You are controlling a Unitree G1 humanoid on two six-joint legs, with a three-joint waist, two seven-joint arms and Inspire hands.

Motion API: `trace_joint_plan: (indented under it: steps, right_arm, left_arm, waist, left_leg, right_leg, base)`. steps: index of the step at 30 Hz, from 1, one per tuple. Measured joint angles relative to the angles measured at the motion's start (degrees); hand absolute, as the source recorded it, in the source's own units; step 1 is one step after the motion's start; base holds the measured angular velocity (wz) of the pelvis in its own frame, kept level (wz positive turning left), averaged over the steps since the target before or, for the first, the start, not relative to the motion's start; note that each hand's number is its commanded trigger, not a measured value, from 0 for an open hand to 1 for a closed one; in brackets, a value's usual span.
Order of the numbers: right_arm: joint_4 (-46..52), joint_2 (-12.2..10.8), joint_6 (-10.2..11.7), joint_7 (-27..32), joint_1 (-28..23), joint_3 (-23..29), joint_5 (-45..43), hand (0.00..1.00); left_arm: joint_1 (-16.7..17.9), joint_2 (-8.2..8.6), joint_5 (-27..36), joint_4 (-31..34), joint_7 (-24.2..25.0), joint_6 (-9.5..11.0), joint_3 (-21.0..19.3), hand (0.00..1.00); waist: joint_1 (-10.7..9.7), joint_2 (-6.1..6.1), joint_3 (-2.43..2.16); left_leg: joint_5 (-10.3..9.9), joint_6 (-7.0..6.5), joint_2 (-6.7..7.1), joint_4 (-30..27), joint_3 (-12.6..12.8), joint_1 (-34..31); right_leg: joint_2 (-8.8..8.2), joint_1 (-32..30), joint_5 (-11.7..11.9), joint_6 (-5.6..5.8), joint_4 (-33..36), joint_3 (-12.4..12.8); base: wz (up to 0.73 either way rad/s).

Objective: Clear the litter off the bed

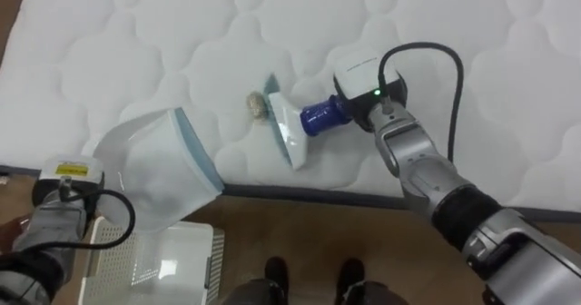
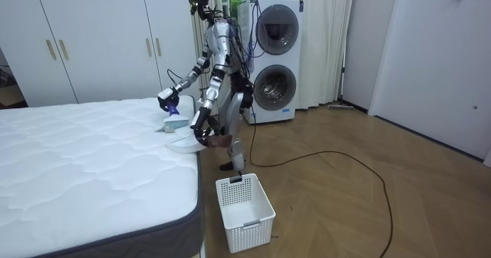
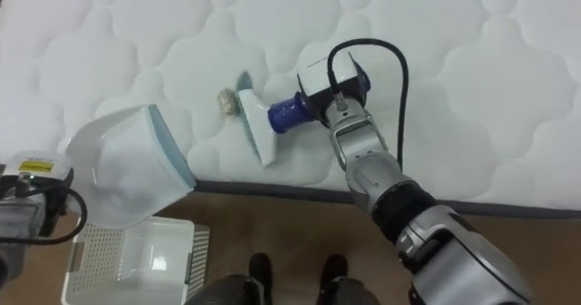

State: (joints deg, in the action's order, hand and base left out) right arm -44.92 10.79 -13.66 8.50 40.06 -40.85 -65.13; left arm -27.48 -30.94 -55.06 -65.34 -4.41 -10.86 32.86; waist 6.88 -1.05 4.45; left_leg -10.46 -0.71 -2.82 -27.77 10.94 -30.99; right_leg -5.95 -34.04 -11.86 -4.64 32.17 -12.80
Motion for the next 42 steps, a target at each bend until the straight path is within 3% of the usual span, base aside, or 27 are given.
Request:
trace_joint_plan:
  steps: [16, 26, 38, 40, 42]
  right_arm:
    - [0.0, -0.2, 0.1, 0.0, 0.0, -0.8, 0.7, 1.00]
    - [-0.1, -0.2, 0.1, -1.1, 0.0, -1.5, 5.7, 1.00]
    - [4.0, -0.2, 0.5, -2.4, 0.1, -1.3, 9.0, 1.00]
    - [6.3, -0.3, 1.0, -3.1, 0.1, -1.2, 9.2, 1.00]
    - [8.3, -1.4, 3.3, -3.4, 0.1, -1.2, 10.3, 1.00]
  left_arm:
    - [0.0, 0.68, 3.3, -0.9, -1.6, 0.1, 1.2, 1.00]
    - [-0.2, 1.73, 6.2, -1.4, -1.6, 0.1, 2.7, 1.00]
    - [-0.3, 1.83, 5.9, -1.4, -2.1, 0.1, 2.2, 1.00]
    - [-0.3, 1.83, 5.4, -1.4, -2.5, 0.1, 2.2, 1.00]
    - [-0.3, 1.83, 5.4, -1.5, -2.7, 0.5, 2.2, 1.00]
  waist:
    - [0.3, -0.38, -0.06]
    - [0.5, -1.93, -0.15]
    - [0.7, -1.86, -0.20]
    - [0.8, -1.83, -0.21]
    - [0.8, -1.81, -0.23]
  left_leg:
    - [0.0, 0.00, 0.15, 0.1, 0.0, -0.1]
    - [0.0, 0.00, 0.24, 0.4, -0.1, -0.3]
    - [0.0, -0.04, 0.43, 0.0, -0.2, -1.3]
    - [0.0, -0.04, 0.44, 0.0, -0.2, -1.3]
    - [0.0, -0.05, 0.52, 0.0, -0.2, -1.2]
  right_leg:
    - [-0.03, -0.3, -0.1, 0.00, 0.4, 0.1]
    - [-0.17, -0.5, -0.1, -0.01, 0.5, -0.1]
    - [-0.31, -1.4, -0.1, 0.04, 0.6, 0.0]
    - [-0.33, -1.4, -0.1, 0.04, 0.6, 0.0]
    - [-0.47, -1.4, -0.1, 0.04, 0.7, 0.0]
  base:
    - [0.00]
    - [0.01]
    - [0.00]
    - [0.00]
    - [0.00]
